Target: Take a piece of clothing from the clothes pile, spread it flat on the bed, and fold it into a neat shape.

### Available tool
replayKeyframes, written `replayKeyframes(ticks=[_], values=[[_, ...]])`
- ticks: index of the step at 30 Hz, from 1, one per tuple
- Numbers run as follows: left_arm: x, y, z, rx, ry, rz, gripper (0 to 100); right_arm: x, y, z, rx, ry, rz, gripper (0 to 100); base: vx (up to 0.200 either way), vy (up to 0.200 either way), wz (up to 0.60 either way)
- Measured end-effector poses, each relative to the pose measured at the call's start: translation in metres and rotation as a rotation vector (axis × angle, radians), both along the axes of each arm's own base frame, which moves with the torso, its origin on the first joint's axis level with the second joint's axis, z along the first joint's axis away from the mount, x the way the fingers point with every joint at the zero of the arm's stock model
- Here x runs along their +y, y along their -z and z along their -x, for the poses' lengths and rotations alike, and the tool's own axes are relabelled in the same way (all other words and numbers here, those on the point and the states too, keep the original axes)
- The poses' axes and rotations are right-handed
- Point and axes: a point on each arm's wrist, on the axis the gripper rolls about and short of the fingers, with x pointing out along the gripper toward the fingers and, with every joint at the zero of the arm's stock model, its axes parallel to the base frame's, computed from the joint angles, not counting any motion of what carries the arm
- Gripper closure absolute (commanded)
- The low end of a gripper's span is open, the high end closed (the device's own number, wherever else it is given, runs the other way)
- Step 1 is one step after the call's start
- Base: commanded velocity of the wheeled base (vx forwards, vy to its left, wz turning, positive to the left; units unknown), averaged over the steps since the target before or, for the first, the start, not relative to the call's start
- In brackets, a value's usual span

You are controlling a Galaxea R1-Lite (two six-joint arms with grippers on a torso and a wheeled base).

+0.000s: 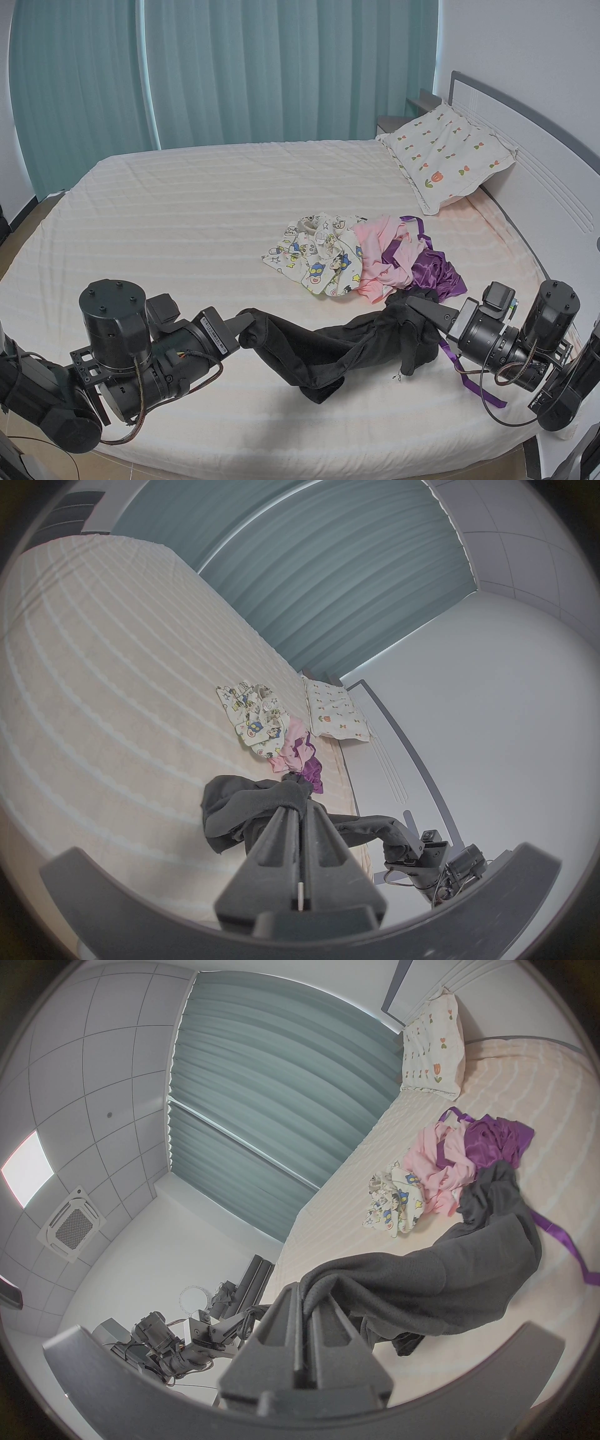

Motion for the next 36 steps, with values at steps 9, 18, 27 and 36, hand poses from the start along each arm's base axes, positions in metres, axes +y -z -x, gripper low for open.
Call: replayKeyframes(ticks=[9, 18, 27, 36], values=[[0.0007, -0.0025, 0.0008, -0.009, -0.001, 0.004, 100, 0.0006, -0.0030, 0.0026, -0.010, -0.006, -0.005, 100, 0.000, 0.200, 0.00], [0.0015, -0.0036, 0.0019, -0.012, -0.001, 0.007, 100, 0.0007, -0.0035, 0.0029, -0.012, -0.007, -0.006, 100, 0.000, 0.200, 0.00], [0.0018, -0.0032, 0.0023, -0.011, -0.001, 0.003, 100, 0.0011, -0.0044, 0.0041, -0.015, -0.011, -0.007, 100, 0.000, 0.200, 0.00], [0.0019, -0.0041, 0.0022, -0.015, -0.002, 0.004, 100, 0.0016, -0.0068, 0.0064, -0.023, -0.018, -0.013, 100, 0.000, 0.200, 0.00]])
